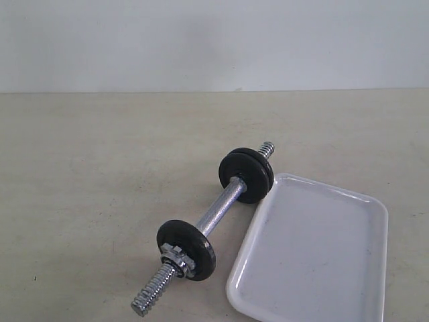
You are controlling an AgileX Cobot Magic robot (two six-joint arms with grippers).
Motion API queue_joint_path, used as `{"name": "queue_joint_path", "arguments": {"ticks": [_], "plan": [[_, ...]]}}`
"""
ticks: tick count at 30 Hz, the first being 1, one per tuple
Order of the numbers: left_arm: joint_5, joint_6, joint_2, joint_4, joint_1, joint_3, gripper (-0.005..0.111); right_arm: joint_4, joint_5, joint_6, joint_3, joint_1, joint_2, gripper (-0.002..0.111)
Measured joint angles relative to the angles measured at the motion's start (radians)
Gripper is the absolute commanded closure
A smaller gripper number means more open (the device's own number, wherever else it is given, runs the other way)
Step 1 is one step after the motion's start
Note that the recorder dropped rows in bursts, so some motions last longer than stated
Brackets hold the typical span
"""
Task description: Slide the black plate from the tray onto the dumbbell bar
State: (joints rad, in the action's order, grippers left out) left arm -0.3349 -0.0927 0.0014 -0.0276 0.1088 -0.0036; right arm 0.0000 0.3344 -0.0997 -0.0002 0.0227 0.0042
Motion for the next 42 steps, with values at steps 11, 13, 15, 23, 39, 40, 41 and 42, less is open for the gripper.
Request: {"name": "queue_joint_path", "arguments": {"ticks": [11, 13, 15, 23, 39, 40, 41, 42], "plan": [[-0.031, 0.004, 0.0, 0.0, -0.015, 0.0, 0.102, 0.0, 0.0, 0.0, 0.0, 0.0, 0.0, 0.104], [-0.031, 0.008, 0.0, 0.0, -0.015, 0.0, 0.102, 0.0, 0.0, 0.0, 0.0, 0.0, 0.0, 0.104], [-0.031, 0.015, 0.0, 0.0, -0.02, 0.0, 0.102, 0.0, 0.0, 0.0, 0.0, 0.0, 0.0, 0.104], [-0.031, 0.024, 0.0, 0.0, -0.05, 0.0, 0.102, 0.0, 0.0, 0.0, 0.0, 0.0, 0.0, 0.104], [-0.031, 0.026, 0.0, 0.005, -0.05, 0.0, 0.102, 0.0, 0.0, 0.0, 0.0, 0.0, 0.0, 0.104], [-0.031, 0.026, 0.0, 0.005, -0.05, 0.0, 0.102, 0.0, 0.0, 0.0, 0.0, 0.0, 0.0, 0.104], [-0.031, 0.026, 0.0, 0.005, -0.05, 0.0, 0.102, 0.0, 0.0, 0.0, 0.0, 0.0, 0.0, 0.104], [-0.031, 0.026, 0.0, 0.005, -0.05, 0.0, 0.102, 0.0, 0.0, 0.0, 0.0, 0.0, 0.0, 0.104]]}}
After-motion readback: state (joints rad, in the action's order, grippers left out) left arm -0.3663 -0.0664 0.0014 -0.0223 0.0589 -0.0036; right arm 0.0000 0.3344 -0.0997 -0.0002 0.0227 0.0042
